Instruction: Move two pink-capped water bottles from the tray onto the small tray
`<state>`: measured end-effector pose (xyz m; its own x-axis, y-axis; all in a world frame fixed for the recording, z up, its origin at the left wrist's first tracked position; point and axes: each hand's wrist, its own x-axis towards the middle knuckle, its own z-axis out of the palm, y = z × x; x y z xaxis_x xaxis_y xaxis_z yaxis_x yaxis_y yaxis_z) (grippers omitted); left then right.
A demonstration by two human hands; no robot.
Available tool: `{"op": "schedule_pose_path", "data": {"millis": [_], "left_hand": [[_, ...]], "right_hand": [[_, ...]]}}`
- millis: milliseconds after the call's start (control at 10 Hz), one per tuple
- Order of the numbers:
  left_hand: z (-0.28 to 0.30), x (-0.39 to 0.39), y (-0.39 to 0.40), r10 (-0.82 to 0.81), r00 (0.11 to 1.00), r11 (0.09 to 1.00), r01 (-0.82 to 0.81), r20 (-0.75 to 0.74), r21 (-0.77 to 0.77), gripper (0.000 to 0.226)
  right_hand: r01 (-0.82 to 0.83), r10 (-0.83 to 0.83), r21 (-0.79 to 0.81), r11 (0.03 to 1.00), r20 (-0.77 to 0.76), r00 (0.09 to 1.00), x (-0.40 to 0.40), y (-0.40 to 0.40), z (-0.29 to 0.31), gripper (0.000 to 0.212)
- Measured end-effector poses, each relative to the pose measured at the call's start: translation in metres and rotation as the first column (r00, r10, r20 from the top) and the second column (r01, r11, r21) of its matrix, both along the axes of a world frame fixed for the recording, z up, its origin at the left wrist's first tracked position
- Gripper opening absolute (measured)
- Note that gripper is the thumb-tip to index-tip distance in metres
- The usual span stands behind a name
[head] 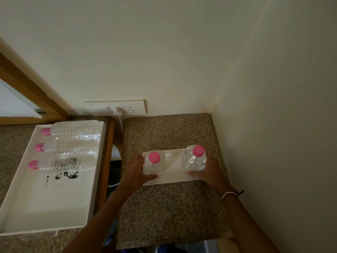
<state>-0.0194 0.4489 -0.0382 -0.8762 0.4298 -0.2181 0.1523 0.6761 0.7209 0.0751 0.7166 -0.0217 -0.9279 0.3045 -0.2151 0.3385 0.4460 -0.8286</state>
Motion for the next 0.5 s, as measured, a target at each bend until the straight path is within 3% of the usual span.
{"op": "schedule_pose_path", "data": {"millis": [300, 500], "left_hand": [[0.0018, -0.0011, 0.0007, -0.005, 0.999, 1.000, 0.006, 0.033, -0.012, 0.083], [0.0102, 0.0014, -0.0015, -0.081, 0.997, 0.997, 0.081, 0.004, 0.016, 0.095]], "right_hand": [[-0.029, 0.029, 0.016, 0.999, -0.012, 1.000, 0.0023, -0.0008, -0.0004, 0.075], [-0.077, 0.076, 0.033, 0.996, 0.037, 0.996, 0.0063, 0.0009, 0.0057, 0.104]]}}
